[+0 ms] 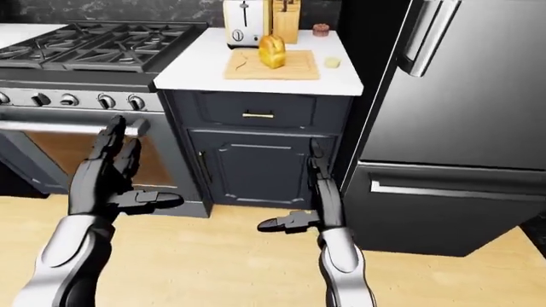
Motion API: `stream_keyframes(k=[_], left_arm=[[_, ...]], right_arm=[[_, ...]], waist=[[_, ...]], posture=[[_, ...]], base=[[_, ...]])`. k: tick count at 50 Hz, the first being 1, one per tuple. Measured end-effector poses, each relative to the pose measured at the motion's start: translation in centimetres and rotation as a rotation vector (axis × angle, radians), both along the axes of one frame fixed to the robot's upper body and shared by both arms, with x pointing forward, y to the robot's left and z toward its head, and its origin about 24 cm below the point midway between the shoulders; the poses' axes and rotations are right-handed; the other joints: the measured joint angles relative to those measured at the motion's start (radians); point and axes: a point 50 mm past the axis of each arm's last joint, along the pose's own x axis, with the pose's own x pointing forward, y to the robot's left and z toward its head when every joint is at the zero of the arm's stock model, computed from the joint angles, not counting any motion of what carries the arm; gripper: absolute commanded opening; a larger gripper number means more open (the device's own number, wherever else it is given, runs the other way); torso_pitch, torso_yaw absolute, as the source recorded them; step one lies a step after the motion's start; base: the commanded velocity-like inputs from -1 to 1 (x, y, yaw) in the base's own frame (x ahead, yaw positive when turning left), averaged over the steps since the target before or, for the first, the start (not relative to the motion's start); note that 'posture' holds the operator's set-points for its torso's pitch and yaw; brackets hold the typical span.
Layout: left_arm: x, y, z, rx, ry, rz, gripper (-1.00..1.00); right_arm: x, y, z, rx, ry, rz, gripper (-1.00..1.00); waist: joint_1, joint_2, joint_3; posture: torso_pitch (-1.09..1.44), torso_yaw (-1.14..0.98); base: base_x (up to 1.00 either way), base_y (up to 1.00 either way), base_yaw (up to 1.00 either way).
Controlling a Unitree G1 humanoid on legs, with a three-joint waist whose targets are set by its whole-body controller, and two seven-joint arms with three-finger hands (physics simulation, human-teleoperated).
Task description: Pick up the wedge of cheese and place it on the slice of bread to prepare a simple cheese on bread dish.
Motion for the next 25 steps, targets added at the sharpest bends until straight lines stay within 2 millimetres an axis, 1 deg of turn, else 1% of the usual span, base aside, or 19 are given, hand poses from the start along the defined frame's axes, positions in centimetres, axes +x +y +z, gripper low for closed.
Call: stream_keyframes(k=[1, 2, 3, 5, 7, 9, 13, 17, 21, 23, 25], left_arm=[[0.0, 0.2, -0.1, 0.002, 0.003, 0.01, 1.0], [-0.1, 0.4, 0.1, 0.006, -0.003, 0.021, 1.0], [-0.1, 0.4, 0.3, 0.006, -0.014, 0.029, 1.0], [0.0, 0.0, -0.1, -0.001, 0.005, 0.014, 1.0], [0.3, -0.4, -0.1, 0.003, 0.018, -0.011, 1.0], [0.4, -0.7, 0.5, 0.008, 0.006, -0.026, 1.0], [0.5, -0.8, 1.2, 0.019, -0.012, -0.029, 1.0], [0.2, -0.7, 1.9, 0.025, -0.046, -0.02, 1.0], [0.3, -0.6, 1.9, 0.023, -0.039, -0.022, 1.0], [0.3, -0.2, 1.7, 0.024, -0.024, -0.009, 1.0], [0.3, 0.2, 1.5, 0.023, -0.011, 0.01, 1.0]], right_arm=[[0.0, 0.1, 0.1, 0.003, -0.002, 0.006, 1.0], [0.1, 0.3, 0.3, 0.005, -0.012, 0.014, 1.0], [0.1, 0.3, 0.7, 0.004, -0.025, 0.019, 1.0], [0.0, -0.3, 0.8, 0.004, -0.026, -0.005, 1.0], [-0.1, -1.0, 1.1, 0.008, -0.035, -0.039, 1.0], [-0.2, -1.3, 2.0, 0.007, -0.056, -0.061, 1.0], [-0.4, -1.3, 3.1, 0.013, -0.065, -0.057, 1.0], [-0.7, -1.1, 4.2, 0.019, -0.111, -0.043, 1.0], [-0.7, -1.3, 4.4, 0.02, -0.105, -0.052, 1.0], [-0.8, -1.2, 4.6, 0.021, -0.097, -0.05, 1.0], [-1.0, -1.0, 4.9, 0.022, -0.098, -0.041, 1.0]], waist=[[0.002, -0.011, 0.002], [-0.022, -0.033, 0.008], [-0.048, -0.051, 0.009], [-0.039, -0.037, 0.011], [-0.032, -0.017, 0.004], [-0.033, 0.018, -0.002], [-0.025, 0.03, 0.015], [-0.02, 0.038, 0.015], [-0.015, 0.054, 0.021], [-0.009, 0.034, 0.026], [-0.005, 0.024, 0.025]], posture=[[0.0, 0.0], [0.0, 0.0], [0.0, 0.0], [0.0, 0.0], [0.0, 0.0], [0.0, 0.0], [0.0, 0.0], [0.0, 0.0], [0.0, 0.0], [0.0, 0.0], [0.0, 0.0]], base=[[0.0, 1.0, 0.0], [0.0, 0.45, 0.0], [0.0, 0.12, 0.0], [0.0, 0.0, 0.0], [0.0, 0.0, 0.0], [0.01, 0.0, 0.0], [0.18, 0.0, 0.0], [0.21, 0.0, 0.0], [0.23, 0.0, 0.0], [0.26, 0.0, 0.0], [0.27, 0.0, 0.0]])
